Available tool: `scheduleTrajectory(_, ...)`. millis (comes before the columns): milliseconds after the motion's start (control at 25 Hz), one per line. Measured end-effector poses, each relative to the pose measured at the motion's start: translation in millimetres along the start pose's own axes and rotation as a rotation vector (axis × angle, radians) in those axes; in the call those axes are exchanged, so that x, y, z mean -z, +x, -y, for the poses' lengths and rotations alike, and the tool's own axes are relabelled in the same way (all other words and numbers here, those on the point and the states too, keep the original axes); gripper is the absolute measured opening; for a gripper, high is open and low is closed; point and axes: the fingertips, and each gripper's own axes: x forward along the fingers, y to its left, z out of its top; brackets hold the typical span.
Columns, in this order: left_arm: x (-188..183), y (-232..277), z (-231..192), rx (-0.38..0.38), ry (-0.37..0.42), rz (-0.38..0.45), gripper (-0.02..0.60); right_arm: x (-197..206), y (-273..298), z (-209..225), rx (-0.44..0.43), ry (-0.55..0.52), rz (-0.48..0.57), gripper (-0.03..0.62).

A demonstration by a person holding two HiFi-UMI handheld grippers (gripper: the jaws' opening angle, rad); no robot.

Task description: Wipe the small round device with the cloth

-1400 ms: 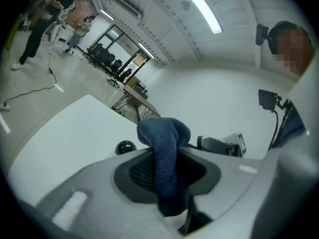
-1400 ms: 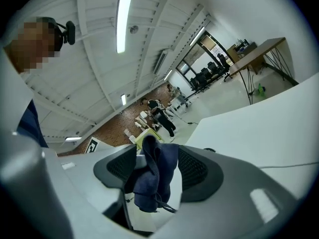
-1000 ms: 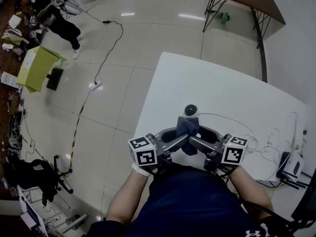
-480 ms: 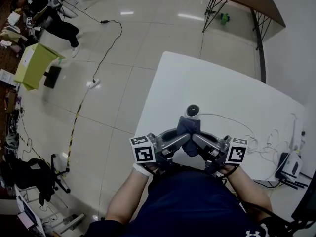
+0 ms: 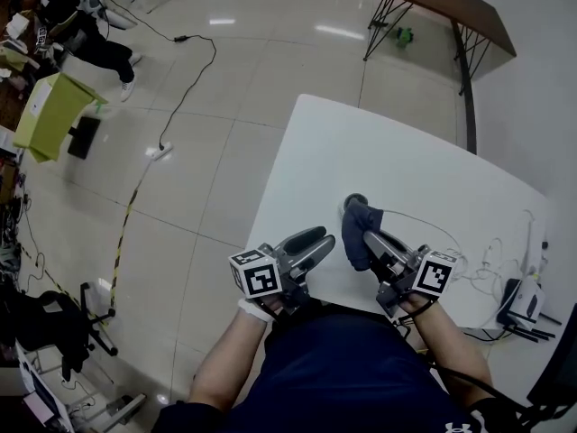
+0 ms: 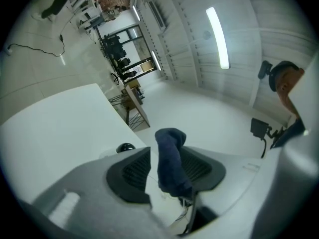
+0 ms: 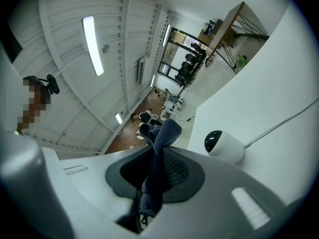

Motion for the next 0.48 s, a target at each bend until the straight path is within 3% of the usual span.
scheduleTrajectory(200,-1.1,-5.4,-18.0,-0.057,0.038,-0.027,0.170,-7.8,7.5,38.1,0.178,-0.082,-0.010,0.057)
scheduleTrajectory(360,1.6,-5.5,-21.0,-0.061,0.069,-0.077,0.165,-11.5,26.0,44.6,0.202,-0.149,-0.019,0.057)
scheduleTrajectory(480,4.9,-0.2,-25.0,-0.105,0.162,-0.133,0.164,-17.1,37.0,48.7,0.205,-0.168,-0.016,0.057)
